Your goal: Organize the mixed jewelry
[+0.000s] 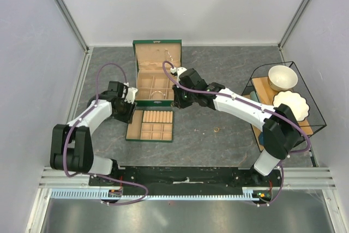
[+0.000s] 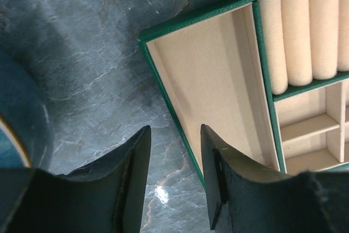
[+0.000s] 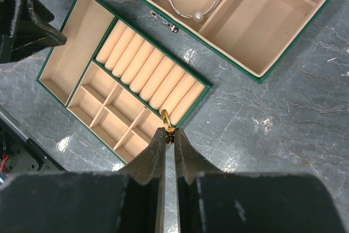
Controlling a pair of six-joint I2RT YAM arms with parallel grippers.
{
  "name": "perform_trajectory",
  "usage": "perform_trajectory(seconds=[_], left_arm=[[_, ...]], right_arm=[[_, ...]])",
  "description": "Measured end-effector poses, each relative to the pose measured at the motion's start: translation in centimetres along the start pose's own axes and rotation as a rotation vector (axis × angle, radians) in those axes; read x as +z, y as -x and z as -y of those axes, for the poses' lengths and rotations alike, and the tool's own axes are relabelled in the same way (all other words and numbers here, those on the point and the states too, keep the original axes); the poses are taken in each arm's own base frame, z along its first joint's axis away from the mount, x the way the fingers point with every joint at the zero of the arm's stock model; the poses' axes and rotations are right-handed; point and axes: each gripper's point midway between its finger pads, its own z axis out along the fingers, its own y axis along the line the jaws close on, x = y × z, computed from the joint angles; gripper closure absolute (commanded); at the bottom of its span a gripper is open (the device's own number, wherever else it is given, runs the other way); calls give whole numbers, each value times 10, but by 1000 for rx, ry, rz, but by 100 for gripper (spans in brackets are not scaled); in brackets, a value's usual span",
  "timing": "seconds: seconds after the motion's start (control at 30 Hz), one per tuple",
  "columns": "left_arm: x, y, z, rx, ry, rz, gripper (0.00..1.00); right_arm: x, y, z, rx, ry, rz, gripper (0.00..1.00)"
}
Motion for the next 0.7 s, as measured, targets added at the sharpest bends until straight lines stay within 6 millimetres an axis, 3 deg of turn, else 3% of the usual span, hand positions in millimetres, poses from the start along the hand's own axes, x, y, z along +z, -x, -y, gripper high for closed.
perform_trajectory(seconds=[0.13,0.27,0.7], left_arm=[[14,-6,1,0,-19,-44,66],[24,-10,5,-2,-50,-72,98],[28,15,13,-42,-84,15,99]], right_arm=[[0,2,1,-12,-4,9,100],[1,4,2,-22,-7,17,100],[1,5,8,-49,-33,25,100]])
